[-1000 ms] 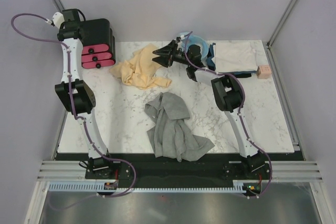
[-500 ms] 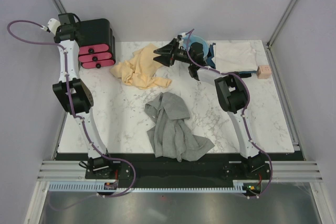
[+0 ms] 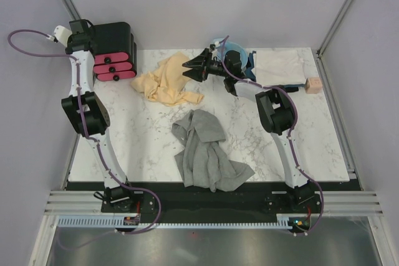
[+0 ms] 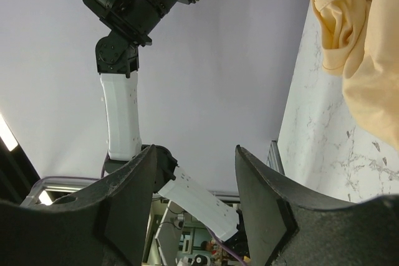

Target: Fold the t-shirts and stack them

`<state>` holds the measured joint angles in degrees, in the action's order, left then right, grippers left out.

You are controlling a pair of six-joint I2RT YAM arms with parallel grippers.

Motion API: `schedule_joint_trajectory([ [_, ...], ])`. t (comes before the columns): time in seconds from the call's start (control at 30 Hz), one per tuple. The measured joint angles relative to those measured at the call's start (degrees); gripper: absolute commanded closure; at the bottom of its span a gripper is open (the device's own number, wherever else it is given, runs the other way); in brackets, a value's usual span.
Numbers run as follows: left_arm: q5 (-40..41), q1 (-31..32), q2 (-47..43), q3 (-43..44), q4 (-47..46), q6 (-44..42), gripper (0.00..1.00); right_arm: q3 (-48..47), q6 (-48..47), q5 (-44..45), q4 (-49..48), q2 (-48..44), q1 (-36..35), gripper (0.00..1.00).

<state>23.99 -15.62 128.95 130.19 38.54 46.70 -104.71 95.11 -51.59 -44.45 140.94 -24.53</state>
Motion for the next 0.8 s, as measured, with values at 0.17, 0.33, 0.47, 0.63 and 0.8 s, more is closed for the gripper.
schedule_joint_trajectory([
  [0.17, 3.1, 0.0, 0.0, -0.6, -1.5, 0.0, 0.98, -0.3, 0.0, -0.7, 0.8, 0.0, 0.0, 0.39],
  [0.33, 4.8, 0.0, -3.1, -7.9, -6.9, -0.1, 0.98, -1.5, 0.1, -1.2, 1.2, 0.0, 0.0, 0.39],
  [0.47, 5.6, 0.0, -4.5, -10.6, -11.4, -0.3, 0.98, -3.0, 0.7, -1.3, 1.1, 0.1, 0.1, 0.40],
  [0.63, 6.0, 0.0, -4.7, -10.6, -14.6, -0.3, 0.98, -4.1, 1.1, -1.4, 1.0, 0.2, 0.2, 0.40],
  [0.8, 7.9, 0.0, -4.7, -10.5, -13.1, -0.1, 0.98, -4.2, 1.1, -1.6, 1.1, 0.3, 0.4, 0.40],
])
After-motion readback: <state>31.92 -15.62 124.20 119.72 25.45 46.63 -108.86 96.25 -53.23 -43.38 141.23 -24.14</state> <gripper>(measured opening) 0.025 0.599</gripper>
